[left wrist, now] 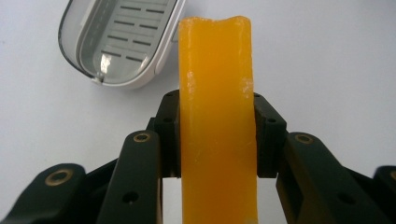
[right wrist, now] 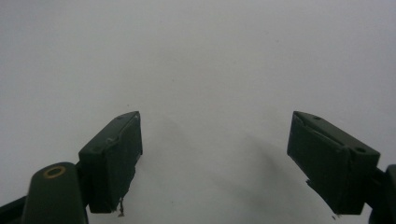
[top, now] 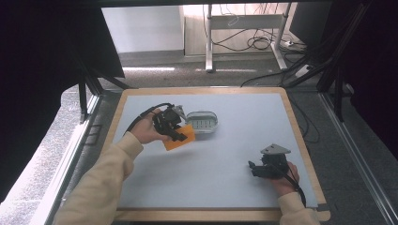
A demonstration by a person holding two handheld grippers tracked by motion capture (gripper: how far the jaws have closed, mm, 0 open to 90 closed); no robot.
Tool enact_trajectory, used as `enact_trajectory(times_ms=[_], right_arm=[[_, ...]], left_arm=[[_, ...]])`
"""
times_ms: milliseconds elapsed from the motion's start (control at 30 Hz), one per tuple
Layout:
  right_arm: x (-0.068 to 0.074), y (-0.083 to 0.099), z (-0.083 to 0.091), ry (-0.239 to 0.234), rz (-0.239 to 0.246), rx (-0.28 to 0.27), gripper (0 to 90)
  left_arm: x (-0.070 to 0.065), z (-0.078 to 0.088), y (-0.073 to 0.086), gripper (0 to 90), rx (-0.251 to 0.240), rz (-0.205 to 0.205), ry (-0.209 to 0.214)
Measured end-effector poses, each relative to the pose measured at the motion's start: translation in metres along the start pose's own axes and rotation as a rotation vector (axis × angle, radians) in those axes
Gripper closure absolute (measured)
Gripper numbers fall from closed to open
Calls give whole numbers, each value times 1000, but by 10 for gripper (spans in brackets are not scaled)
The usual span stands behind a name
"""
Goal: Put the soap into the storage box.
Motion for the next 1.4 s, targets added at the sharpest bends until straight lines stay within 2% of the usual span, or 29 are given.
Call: enact_trajectory(times_ms=[167, 300, 433, 700, 833, 1033, 1400], right_arm=[[-1, 0, 0, 1, 0, -1, 184], [-1, 0, 0, 1, 0, -1, 184], [-1, 0, 0, 2, 1, 0, 185], [-1, 1, 0, 1, 2, 2, 185], [-1, 0, 0, 3, 3, 0, 185], [-1, 0, 0, 4, 3, -3, 186], [-1, -2, 2, 7, 2, -14, 187]], left_arm=[[3, -1, -3, 623, -2, -1, 7], [8, -3, -5, 623, 21, -4, 8], [14, -3, -7, 623, 12, 10, 15], [22, -5, -12, 623, 34, 1, 18], [26, -6, -16, 623, 19, -1, 26], [30, -8, -23, 623, 23, -29, 37], [38, -14, -36, 623, 31, -39, 49]])
Point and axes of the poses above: each handheld gripper's, and its own axes: z roughly backward along the jaws, y roughly out of its underside, x roughly to its left, the point moved 8 cm from there along -z, roughly forward along the jaws, and after that the axes turned 1 degree about -x, right-handed, at the moved point
